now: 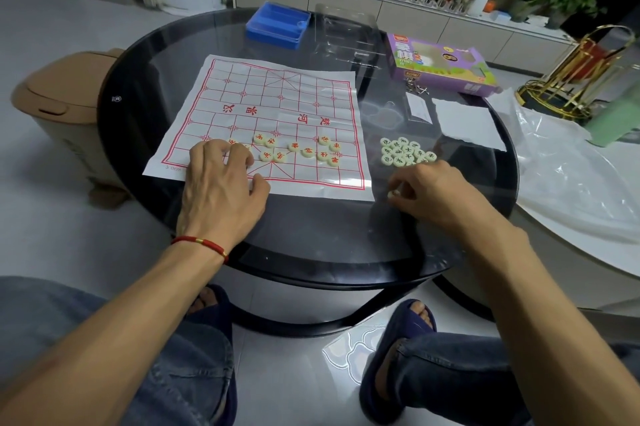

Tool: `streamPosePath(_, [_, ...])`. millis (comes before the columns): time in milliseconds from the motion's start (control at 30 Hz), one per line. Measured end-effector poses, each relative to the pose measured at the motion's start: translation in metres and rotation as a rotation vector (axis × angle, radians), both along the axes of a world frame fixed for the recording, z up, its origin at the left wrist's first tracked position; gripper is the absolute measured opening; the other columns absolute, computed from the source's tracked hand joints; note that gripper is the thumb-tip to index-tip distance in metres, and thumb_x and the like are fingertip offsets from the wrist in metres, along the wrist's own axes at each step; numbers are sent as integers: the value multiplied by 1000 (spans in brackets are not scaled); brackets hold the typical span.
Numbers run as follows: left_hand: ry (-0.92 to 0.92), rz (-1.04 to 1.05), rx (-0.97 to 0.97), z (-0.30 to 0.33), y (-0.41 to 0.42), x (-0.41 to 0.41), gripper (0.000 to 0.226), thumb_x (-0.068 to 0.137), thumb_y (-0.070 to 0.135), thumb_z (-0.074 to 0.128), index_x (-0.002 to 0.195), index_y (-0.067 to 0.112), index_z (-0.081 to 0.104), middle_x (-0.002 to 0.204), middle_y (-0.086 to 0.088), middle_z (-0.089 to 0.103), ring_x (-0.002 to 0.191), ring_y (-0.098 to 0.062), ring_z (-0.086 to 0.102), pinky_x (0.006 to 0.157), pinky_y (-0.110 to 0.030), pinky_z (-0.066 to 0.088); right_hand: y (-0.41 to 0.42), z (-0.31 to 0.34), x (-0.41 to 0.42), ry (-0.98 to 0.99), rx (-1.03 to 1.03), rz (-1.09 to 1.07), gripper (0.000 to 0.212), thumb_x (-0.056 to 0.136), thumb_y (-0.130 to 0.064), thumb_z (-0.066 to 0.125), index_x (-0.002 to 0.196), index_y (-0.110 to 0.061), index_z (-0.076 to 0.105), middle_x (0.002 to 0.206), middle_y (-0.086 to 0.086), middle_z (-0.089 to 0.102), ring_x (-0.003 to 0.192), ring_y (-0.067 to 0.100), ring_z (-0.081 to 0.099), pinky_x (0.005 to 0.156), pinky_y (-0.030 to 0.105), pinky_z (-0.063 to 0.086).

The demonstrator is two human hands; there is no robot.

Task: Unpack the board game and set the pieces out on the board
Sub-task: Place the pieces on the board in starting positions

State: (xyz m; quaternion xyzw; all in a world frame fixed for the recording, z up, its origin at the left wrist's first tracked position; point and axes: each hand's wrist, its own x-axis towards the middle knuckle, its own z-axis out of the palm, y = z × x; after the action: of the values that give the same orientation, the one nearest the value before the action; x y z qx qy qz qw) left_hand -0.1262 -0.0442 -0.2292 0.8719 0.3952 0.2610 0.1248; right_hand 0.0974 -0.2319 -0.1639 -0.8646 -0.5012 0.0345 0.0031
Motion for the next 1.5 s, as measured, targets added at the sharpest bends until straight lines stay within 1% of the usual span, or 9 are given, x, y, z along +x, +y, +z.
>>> streamPosePath(267, [8, 3, -6, 1, 0, 1, 33, 91, 28, 61, 118, 8, 59, 124, -16, 50, 120, -32, 41, 93, -44, 47, 58, 11, -38, 89, 238, 237, 20, 93, -25, 67, 112, -18, 73, 97, 3, 73, 83, 18, 64, 74, 29, 48])
streamPosePath(500, [19, 0, 1, 1, 0, 0, 31, 91, 28, 59, 116, 9, 60, 121, -15, 52, 118, -31, 42, 91, -43, 47, 111, -11, -60, -43, 171, 318, 31, 98, -33, 61, 128, -23, 65, 120, 4, 64, 106, 26, 62, 78, 37, 52])
streamPosePath(600, [9, -7, -14, 0, 1, -1, 32, 91, 28, 59, 117, 10, 60, 122, -14, 51, 119, -31, 42, 92, -44, 47, 86, -11, -58, 4, 257, 268, 35, 97, -36, 62, 130, -24, 63, 123, 2, 63, 110, 25, 61, 82, 40, 54])
streamPosePath(700, [5, -8, -18, -1, 1, -1, 32, 91, 29, 58, 117, 10, 59, 122, -14, 51, 120, -30, 41, 93, -43, 47, 36, -13, -42, -19, 316, 79, 28, 95, -37, 64, 120, -26, 68, 112, 0, 65, 101, 24, 62, 77, 39, 54])
streamPosePath(800, [14, -7, -7, -1, 1, 0, 33, 91, 30, 58, 117, 10, 59, 123, -14, 52, 119, -30, 41, 94, -44, 46, -23, -18, -21, -116, 300, -134, 27, 94, -38, 63, 117, -25, 70, 105, 2, 64, 97, 27, 60, 74, 41, 53])
streamPosePath(900, [33, -9, 7, -1, 1, 1, 34, 91, 30, 58, 118, 9, 59, 123, -16, 52, 119, -31, 42, 94, -45, 46, -59, -25, -10, -93, 237, -201, 30, 94, -42, 64, 121, -31, 69, 111, 3, 62, 102, 29, 59, 79, 41, 53])
streamPosePath(1067, [37, -1, 4, 0, 0, 0, 33, 91, 29, 59, 118, 9, 59, 123, -16, 52, 119, -31, 42, 94, -44, 46, -63, -34, -6, 55, 369, -154, 14, 95, -20, 68, 108, -21, 75, 103, 2, 62, 91, 25, 62, 81, 43, 54])
streamPosePath(1333, [35, -5, 2, 0, 1, 0, 34, 92, 30, 59, 119, 10, 59, 124, -15, 52, 119, -31, 42, 95, -45, 47, 25, -17, -31, 120, 418, 105, 23, 94, -20, 70, 116, -17, 74, 104, 2, 66, 88, 16, 61, 78, 31, 49])
streamPosePath(1500, [23, -4, -14, -1, 2, 0, 34, 93, 30, 58, 120, 10, 58, 124, -14, 51, 121, -31, 41, 94, -43, 47, 77, -13, -38, 86, 296, 249, 29, 93, -21, 71, 121, -15, 70, 111, 5, 69, 98, 22, 64, 85, 40, 53])
